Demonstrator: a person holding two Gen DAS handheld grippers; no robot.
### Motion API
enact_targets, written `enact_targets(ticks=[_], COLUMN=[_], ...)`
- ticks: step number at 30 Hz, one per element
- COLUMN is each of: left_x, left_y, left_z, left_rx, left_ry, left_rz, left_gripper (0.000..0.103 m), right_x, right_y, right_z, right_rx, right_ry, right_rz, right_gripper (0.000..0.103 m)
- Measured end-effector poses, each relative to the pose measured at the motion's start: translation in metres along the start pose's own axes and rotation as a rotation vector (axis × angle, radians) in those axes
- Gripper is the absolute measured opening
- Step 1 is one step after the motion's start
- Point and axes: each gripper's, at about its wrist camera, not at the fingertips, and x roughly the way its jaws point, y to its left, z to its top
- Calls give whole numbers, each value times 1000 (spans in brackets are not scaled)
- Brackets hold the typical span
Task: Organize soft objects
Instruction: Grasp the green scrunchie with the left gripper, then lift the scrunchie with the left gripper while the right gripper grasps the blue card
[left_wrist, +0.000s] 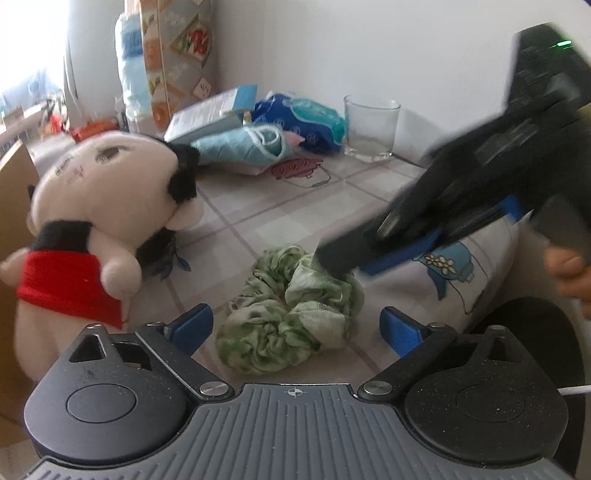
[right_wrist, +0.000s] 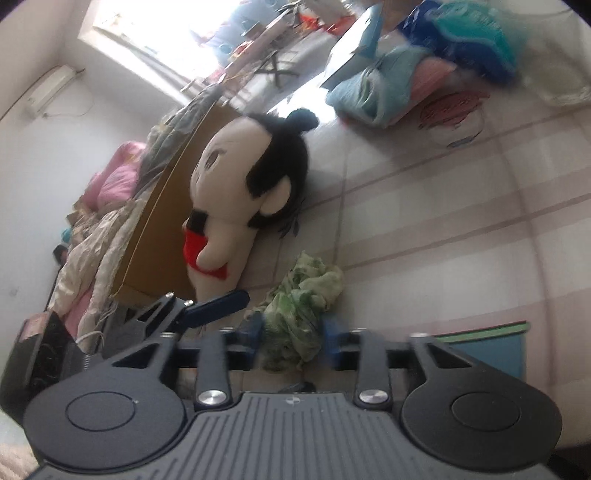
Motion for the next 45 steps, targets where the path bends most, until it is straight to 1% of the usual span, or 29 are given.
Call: enact_targets(ticks=[1, 3, 5, 6, 8, 9, 11, 14, 16, 20, 24, 27, 29, 30, 33, 36, 40, 43, 45], left_x=[4, 9, 13, 14, 16, 16, 15, 11, 7, 0, -3, -4, -5, -5, -5, -5, -7, -9, -12], left_y=[3, 10, 15, 18, 21, 22, 23, 28, 33, 42, 48, 52, 55, 56, 57, 54, 54, 55, 55], left_z=[1, 5, 8, 9, 10, 11, 10, 9, 6, 1, -5, -8, -9, -9, -10, -10, -12, -13, -14], left_rx=[-24, -73, -103, -114, -128, -128, -120, -127, -143, -163, -173, -177, -183, -187, -183, -176, -176, -173, -174], left_ry=[8, 18, 24, 26, 25, 19, 13, 6, 6, -6, -7, -13, -15, -17, -22, -29, -38, -53, -70], left_rz=[-15, -43, -59, -61, -60, -55, -49, -52, -57, -60, -66, -76, -85, -88, -89, -80, -71, -59, -60], left_gripper=[95, 90, 81, 79, 69, 66, 53, 43, 40, 38, 38, 38, 38, 38, 38, 38, 38, 37, 36], right_x=[-6, -22, -38, -44, -55, -59, -61, -54, -45, -20, 18, 44, 57, 61, 69, 72, 65, 53, 40], right_y=[2, 3, 7, 10, 18, 21, 27, 31, 28, 16, 2, -13, -22, -26, -35, -35, -28, -21, -14], right_z=[3, 7, 15, 20, 31, 37, 51, 75, 95, 134, 170, 188, 197, 200, 205, 205, 200, 195, 190], right_rx=[-4, -18, -34, -46, -74, -87, -114, -131, -119, -89, -76, -43, -25, -13, 10, -12, -38, -46, -58], right_ry=[-21, -61, -103, -123, -165, -184, -223, -263, -291, -353, -356, -343, -334, -332, -333, -348, -382, -412, -435], right_rz=[-12, -25, -35, -38, -51, -55, -62, -69, -74, -98, -185, -241, -279, -286, -281, -288, -289, -279, -274], right_gripper=[62, 62, 64, 66, 71, 74, 74, 76, 79, 80, 80, 79, 75, 69, 57, 38, 32, 26, 25])
